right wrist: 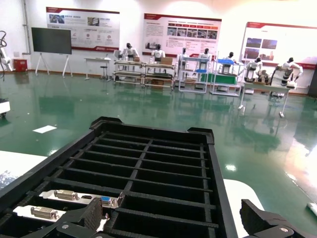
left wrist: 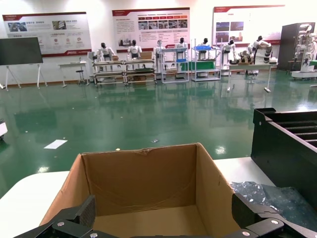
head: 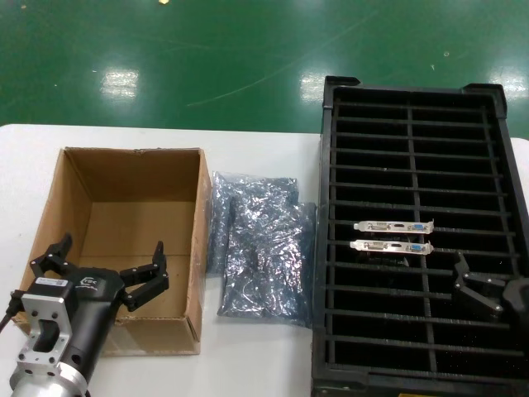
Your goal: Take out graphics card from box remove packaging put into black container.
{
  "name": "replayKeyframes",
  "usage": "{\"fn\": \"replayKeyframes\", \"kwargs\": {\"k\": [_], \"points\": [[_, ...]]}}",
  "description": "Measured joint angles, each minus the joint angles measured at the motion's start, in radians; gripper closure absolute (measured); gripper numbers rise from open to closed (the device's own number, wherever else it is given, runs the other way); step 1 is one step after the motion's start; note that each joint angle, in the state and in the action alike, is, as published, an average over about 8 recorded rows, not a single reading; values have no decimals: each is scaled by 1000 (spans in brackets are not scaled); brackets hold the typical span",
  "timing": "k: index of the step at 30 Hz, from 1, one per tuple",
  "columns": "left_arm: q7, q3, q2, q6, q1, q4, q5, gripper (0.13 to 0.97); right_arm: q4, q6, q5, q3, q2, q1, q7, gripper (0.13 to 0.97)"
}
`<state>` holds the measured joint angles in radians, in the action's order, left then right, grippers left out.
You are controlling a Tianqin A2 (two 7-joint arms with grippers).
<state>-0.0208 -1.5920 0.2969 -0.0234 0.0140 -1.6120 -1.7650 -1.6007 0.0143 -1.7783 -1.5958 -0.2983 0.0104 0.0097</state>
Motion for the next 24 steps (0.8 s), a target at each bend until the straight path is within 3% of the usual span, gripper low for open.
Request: {"fn": "replayKeyframes", "kwargs": {"k": [24], "points": [[0, 0, 0, 0, 0, 0, 0, 132, 0, 0, 0, 0, 0, 0, 0, 129]]}}
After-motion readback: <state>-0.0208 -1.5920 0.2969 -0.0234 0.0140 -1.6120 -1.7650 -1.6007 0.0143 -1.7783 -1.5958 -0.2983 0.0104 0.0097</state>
